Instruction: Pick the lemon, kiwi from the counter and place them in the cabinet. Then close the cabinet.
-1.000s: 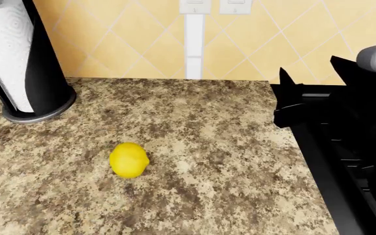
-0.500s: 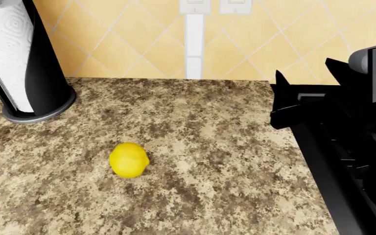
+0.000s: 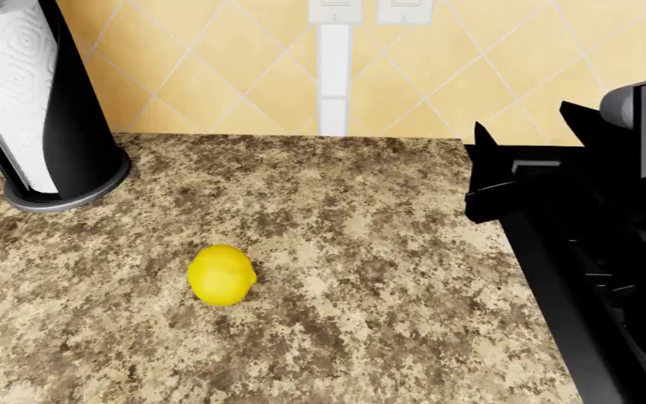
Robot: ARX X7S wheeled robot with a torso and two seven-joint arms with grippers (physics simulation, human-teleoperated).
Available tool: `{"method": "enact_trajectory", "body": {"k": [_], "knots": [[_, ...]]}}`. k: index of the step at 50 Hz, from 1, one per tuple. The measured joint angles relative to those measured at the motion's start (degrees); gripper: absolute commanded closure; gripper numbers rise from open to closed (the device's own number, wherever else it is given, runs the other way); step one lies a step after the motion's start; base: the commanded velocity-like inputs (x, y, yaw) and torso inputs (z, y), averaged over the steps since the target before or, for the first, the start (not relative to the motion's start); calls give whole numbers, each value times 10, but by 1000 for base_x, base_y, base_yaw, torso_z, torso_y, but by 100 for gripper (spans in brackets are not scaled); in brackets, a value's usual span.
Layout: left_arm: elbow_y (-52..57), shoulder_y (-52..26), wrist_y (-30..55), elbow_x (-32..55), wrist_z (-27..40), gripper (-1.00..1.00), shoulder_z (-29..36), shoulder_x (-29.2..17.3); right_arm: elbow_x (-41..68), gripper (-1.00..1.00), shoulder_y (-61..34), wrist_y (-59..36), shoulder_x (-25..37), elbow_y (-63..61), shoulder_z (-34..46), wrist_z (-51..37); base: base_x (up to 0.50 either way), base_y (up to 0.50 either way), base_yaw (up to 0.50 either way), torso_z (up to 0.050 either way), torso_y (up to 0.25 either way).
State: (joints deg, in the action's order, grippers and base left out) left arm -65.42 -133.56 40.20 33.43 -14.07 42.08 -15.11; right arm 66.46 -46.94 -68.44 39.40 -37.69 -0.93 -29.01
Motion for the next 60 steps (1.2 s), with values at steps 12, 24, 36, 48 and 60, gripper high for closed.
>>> {"method": "enact_trajectory", "body": {"k": [12,24,36,48,60], "knots": [[264,47,84,74,73,-100,-82,-60,4,-100,3,4,3,-1,-1,-2,0,0,0,0,0],[508,106,173,193,153,-100,-172,-104,6,-100,7,9,6,-1,-3,-3,0,0,0,0,0],[668,165,243,330,206,-100,-249,-124,8,-100,7,13,5,-1,-2,-5,0,0,0,0,0],[770,212,273,454,196,-100,-301,-140,10,-100,5,15,4,1,2,-8,0,0,0,0,0],[831,247,293,540,175,-100,-316,-148,7,-100,6,22,4,3,7,-6,0,0,0,0,0]]}}
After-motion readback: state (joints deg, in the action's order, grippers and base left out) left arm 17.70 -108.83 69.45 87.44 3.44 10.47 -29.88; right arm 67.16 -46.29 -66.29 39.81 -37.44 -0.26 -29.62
